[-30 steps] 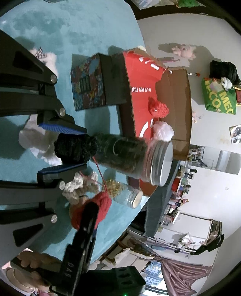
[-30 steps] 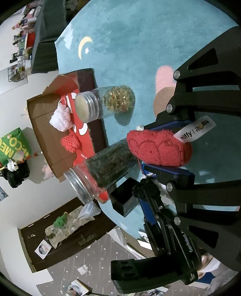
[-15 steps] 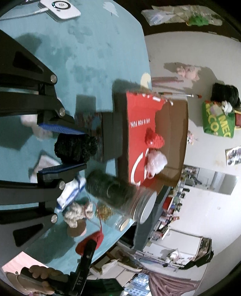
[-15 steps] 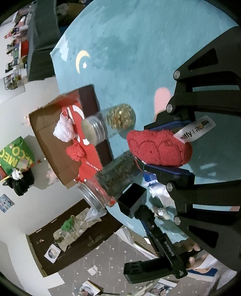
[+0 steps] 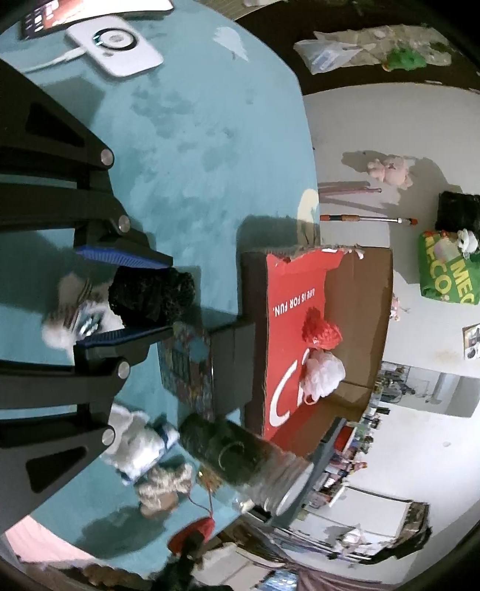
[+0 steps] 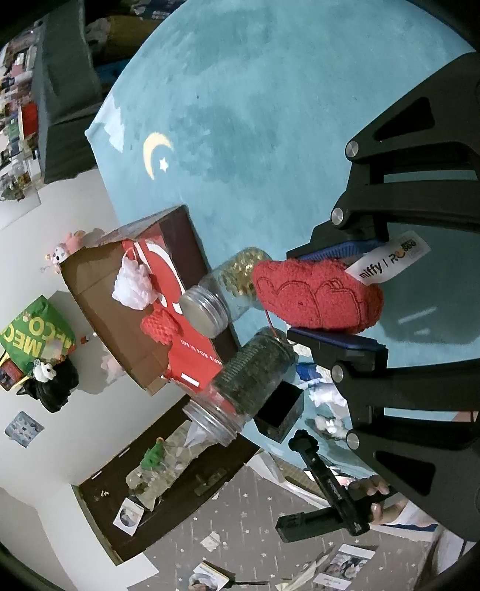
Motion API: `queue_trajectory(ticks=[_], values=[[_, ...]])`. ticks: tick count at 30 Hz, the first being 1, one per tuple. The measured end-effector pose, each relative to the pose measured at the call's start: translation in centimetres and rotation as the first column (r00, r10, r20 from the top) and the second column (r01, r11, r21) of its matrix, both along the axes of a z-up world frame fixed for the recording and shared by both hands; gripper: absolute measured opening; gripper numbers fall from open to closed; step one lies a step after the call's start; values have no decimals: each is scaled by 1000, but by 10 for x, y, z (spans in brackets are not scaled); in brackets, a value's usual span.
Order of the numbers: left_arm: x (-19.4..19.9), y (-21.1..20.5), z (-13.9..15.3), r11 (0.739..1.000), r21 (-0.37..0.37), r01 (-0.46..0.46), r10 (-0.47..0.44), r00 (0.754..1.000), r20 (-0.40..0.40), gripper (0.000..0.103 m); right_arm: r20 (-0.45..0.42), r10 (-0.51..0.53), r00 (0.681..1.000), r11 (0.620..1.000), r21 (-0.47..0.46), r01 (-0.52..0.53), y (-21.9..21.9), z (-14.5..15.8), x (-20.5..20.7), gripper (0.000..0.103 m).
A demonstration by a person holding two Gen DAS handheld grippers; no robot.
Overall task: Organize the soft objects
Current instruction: 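Carry the Miffy plush and black fuzzy item into the box and open both tools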
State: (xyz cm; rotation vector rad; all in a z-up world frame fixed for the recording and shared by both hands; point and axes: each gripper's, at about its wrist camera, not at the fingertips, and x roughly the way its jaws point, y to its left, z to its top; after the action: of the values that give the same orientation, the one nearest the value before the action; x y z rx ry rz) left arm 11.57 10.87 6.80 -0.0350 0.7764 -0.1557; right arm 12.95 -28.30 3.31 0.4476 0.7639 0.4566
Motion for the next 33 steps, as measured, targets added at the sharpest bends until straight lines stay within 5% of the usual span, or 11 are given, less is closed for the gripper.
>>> queue_trajectory(ticks=[10,21,33], values=[[35,16,-5,993,17,121,-120,992,-33,32,-13,63,998,984,-165,-64,-8,5,26,33],[64,8,-4,973,76,219,-215,975,-51,32,-15,157,988,917,-370,-151,1,12,63,33],[93,3,20,948,119,294,-288,955,-65,32,0,243,970,870,-442,-218,14,30,94,33]])
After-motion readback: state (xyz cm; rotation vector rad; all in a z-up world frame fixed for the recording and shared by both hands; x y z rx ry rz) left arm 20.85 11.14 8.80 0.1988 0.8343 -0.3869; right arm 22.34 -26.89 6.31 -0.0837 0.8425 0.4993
